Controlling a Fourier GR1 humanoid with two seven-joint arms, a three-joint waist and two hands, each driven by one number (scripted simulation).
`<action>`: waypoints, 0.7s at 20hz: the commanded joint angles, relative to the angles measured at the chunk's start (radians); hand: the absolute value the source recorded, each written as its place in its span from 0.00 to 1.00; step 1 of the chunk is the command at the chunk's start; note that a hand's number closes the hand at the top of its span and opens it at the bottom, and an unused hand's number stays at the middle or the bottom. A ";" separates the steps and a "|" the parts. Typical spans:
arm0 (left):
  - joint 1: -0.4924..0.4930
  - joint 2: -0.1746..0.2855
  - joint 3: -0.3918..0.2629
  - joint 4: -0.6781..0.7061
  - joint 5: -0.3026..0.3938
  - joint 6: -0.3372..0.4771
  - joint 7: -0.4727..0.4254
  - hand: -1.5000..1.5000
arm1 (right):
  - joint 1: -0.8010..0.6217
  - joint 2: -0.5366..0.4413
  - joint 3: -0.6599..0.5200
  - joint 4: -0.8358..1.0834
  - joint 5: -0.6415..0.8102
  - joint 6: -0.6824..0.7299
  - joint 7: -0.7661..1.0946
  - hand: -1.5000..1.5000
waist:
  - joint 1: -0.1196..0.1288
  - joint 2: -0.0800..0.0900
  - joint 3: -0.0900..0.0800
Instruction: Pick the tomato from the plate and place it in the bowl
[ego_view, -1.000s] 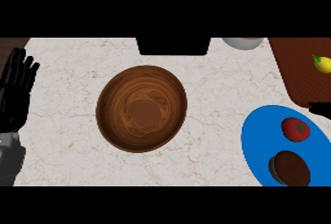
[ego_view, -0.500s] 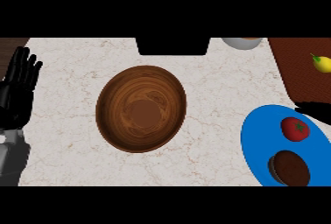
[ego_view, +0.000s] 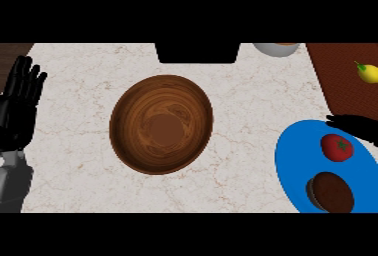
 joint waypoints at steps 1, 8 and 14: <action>0.005 -0.022 0.008 0.036 -0.013 -0.026 -0.032 0.50 | -0.016 0.039 0.010 0.010 0.059 0.018 -0.008 0.00 | -0.002 0.000 0.000; -0.014 -0.032 0.021 0.024 -0.037 -0.024 -0.015 0.50 | -0.042 0.065 -0.004 0.113 0.122 0.003 -0.046 0.00 | -0.002 0.000 0.000; 0.042 -0.037 0.046 -0.010 -0.026 -0.051 -0.038 0.50 | -0.157 0.131 0.022 0.330 0.202 -0.064 -0.043 0.00 | 0.005 0.001 0.000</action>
